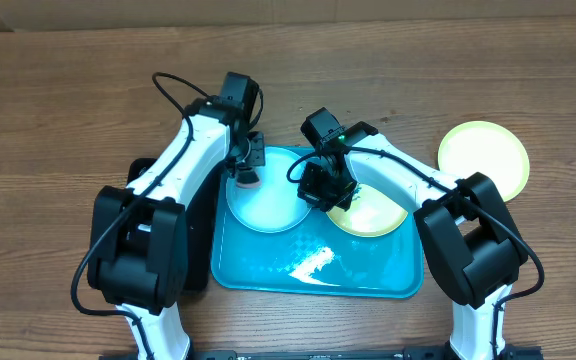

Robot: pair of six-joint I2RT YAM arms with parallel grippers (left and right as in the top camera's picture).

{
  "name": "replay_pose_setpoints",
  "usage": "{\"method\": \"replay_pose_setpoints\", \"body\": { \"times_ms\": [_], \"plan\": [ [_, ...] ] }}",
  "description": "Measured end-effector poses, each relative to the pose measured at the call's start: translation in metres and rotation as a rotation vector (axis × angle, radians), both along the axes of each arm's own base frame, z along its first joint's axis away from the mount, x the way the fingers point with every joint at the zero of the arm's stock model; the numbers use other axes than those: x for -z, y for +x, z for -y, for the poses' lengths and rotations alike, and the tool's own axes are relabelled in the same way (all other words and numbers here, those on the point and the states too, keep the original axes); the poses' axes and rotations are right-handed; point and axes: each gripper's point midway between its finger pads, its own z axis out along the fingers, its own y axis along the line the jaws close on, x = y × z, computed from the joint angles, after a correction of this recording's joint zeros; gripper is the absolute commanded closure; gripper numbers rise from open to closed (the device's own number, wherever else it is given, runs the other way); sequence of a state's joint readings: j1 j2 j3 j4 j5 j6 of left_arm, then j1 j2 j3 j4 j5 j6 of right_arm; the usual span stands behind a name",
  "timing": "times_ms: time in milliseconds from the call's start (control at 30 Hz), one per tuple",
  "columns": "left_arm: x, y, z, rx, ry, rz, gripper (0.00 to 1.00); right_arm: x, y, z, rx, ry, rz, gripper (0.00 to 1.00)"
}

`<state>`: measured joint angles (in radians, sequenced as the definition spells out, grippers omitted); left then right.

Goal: Clean dirty plates on tray and stack at the side
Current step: 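Return the sponge to the black tray with the left gripper, then grasp the white plate rim with the right gripper and tilt it up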

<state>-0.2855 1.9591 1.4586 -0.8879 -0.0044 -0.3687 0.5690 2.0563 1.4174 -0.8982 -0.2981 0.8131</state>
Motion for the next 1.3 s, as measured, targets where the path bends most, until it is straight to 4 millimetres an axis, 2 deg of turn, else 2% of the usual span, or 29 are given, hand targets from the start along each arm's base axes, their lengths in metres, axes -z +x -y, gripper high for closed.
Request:
{"method": "replay_pose_setpoints", "body": {
  "times_ms": [67, 133, 233, 333, 400, 467, 533, 600, 900, 1000, 1167, 1300],
  "plan": [
    [-0.014, 0.003, 0.0, -0.001, 0.003, 0.006, 0.96, 0.0, 0.0, 0.0, -0.002, -0.001, 0.001, 0.96],
    [-0.036, 0.004, -0.004, -0.007, 0.015, 0.022, 0.96, 0.0, 0.0, 0.001, -0.001, -0.002, 0.002, 0.96],
    [-0.082, -0.006, -0.019, -0.044, 0.053, 0.038, 0.96, 0.0, 0.001, 0.001, -0.001, -0.001, 0.002, 0.96],
    [-0.124, -0.031, -0.044, -0.108, 0.103, 0.044, 0.96, 0.0, 0.001, 0.001, -0.005, -0.001, 0.004, 0.96],
    [-0.141, -0.056, -0.064, -0.158, 0.143, 0.01, 0.96, 0.0, 0.001, 0.001, -0.01, 0.0, 0.006, 0.96],
    [-0.147, -0.074, -0.081, -0.205, 0.172, -0.031, 0.96, 0.0, 0.001, 0.002, -0.015, 0.0, 0.008, 0.96],
    [-0.143, -0.083, -0.093, -0.241, 0.194, -0.069, 0.96, 0.0, 0.002, 0.002, -0.021, 0.0, 0.01, 0.96],
    [-0.13, -0.09, -0.102, -0.274, 0.21, -0.116, 0.96, 0.0, 0.001, 0.002, -0.025, 0.0, 0.011, 0.96],
    [-0.031, -0.123, -0.126, -0.371, 0.236, -0.254, 0.96, 0.0, 0.0, 0.003, -0.042, -0.002, 0.01, 0.96],
    [-0.003, -0.136, -0.131, -0.392, 0.229, -0.282, 0.96, 0.0, 0.0, 0.003, -0.047, -0.002, 0.011, 0.96],
    [0.017, -0.145, -0.131, -0.392, 0.214, -0.294, 0.96, 0.001, 0.0, 0.004, -0.066, -0.004, 0.021, 0.96],
    [0.02, -0.146, -0.13, -0.391, 0.21, -0.294, 0.96, 0.001, 0.002, 0.005, -0.092, -0.008, 0.036, 0.96]
  ]
}}
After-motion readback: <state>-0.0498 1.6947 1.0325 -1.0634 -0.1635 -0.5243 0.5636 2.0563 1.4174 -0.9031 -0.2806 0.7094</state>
